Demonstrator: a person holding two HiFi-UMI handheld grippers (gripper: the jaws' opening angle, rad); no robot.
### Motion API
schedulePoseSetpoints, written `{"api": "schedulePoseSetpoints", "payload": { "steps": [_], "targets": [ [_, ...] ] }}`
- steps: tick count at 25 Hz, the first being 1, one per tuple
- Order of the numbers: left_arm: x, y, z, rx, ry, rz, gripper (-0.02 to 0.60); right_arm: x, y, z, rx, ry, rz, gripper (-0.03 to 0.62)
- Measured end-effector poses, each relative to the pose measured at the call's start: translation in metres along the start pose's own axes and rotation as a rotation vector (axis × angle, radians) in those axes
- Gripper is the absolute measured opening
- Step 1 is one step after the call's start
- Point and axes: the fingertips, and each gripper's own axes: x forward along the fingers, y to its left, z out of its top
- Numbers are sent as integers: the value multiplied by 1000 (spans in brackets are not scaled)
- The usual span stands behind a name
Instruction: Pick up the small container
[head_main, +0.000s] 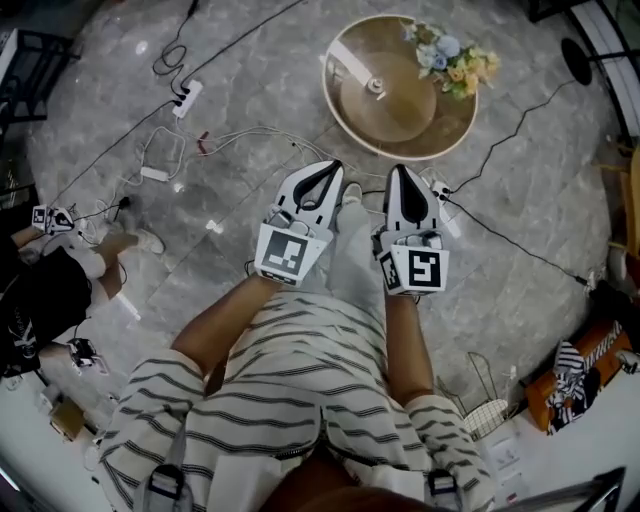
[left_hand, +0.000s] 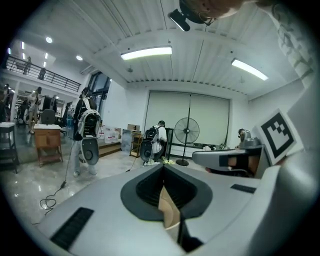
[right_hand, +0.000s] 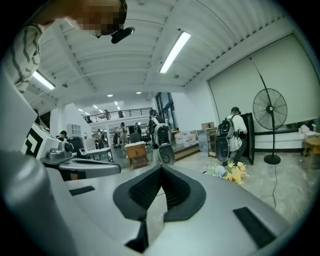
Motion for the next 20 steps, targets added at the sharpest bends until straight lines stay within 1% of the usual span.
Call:
{"api": "schedulePoseSetpoints", "payload": {
  "steps": [2,5,8,12,15,20],
  "targets": [
    [14,6,-11,-5,19,12,-2,16,-10,-12,1,19,17,2],
    [38,23,-25,-9,20,60,-2,39,-29,-24,-6,44,37,2],
    [57,32,-48,-29,34,95,-2,53,-48,-48,1,76,43,2],
    [83,44,-77,-83,52,113,-2,78,-67,-82,11,99,52,2],
    [102,56,-97,-85,68,127,-2,97,-77,-104,25,109,59,2],
    [127,70,-127,-89,81,134,-2,127,-91,-141,48,131,48,2]
  ]
}}
